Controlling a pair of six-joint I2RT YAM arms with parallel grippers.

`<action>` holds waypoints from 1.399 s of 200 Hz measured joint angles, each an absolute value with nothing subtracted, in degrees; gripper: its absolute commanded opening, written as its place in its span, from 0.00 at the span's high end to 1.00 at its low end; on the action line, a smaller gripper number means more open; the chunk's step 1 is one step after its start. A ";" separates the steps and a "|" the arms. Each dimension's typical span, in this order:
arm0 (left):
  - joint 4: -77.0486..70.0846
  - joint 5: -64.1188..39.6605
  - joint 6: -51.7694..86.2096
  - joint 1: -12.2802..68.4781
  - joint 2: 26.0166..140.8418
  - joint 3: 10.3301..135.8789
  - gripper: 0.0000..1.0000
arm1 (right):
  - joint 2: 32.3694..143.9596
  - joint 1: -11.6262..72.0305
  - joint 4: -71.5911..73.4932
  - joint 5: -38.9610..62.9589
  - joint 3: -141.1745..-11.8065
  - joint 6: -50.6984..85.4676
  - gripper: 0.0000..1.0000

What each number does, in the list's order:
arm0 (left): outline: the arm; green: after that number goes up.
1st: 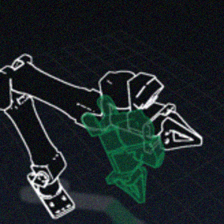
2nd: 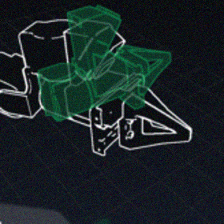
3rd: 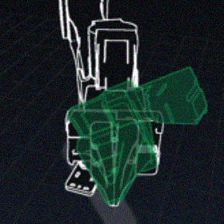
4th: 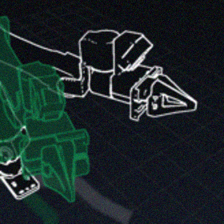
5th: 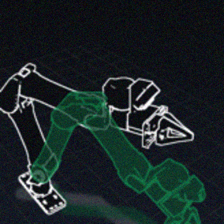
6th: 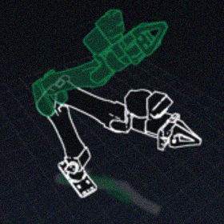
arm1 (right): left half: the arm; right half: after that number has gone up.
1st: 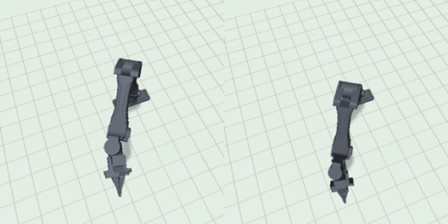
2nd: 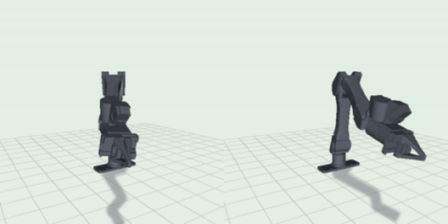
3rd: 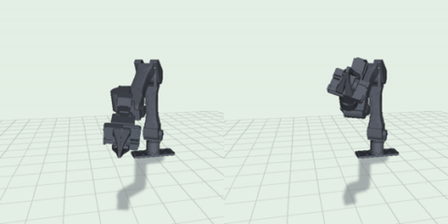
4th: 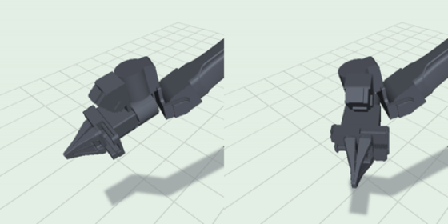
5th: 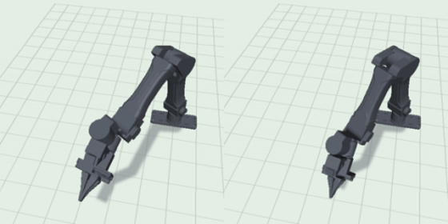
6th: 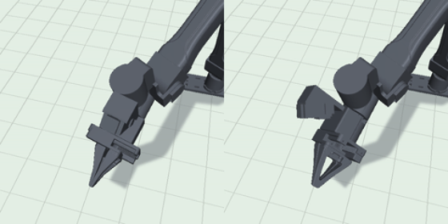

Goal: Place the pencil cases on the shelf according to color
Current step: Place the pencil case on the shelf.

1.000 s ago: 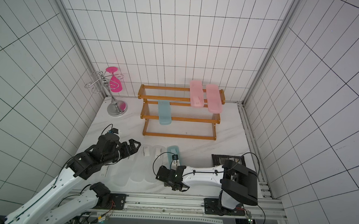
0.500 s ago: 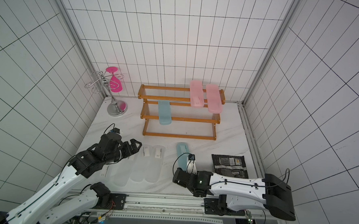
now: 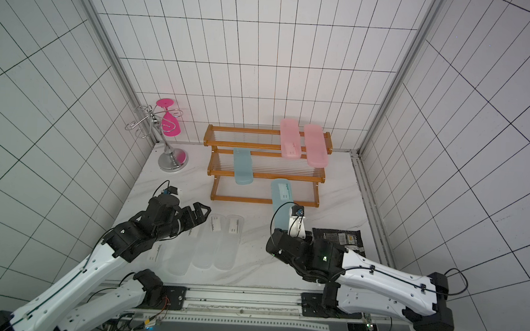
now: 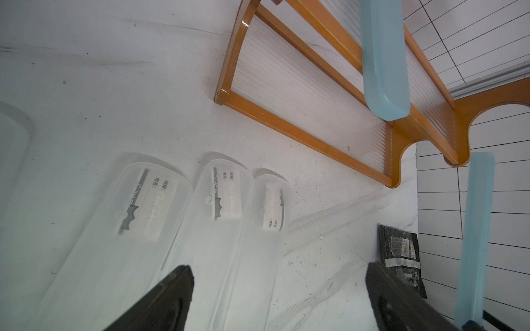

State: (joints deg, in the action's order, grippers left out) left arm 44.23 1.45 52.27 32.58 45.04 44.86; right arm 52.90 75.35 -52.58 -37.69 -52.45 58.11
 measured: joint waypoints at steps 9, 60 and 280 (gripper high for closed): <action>44.10 1.43 52.07 32.58 45.01 44.86 0.02 | 52.62 72.99 -52.56 -37.28 -52.64 56.12 0.35; 43.51 1.43 50.94 32.58 45.36 45.39 0.02 | 57.14 62.08 -50.94 -30.83 -57.23 45.12 0.34; 35.53 -0.05 47.48 32.58 53.15 46.30 0.02 | 89.41 47.31 -35.66 -20.12 -76.55 26.70 0.34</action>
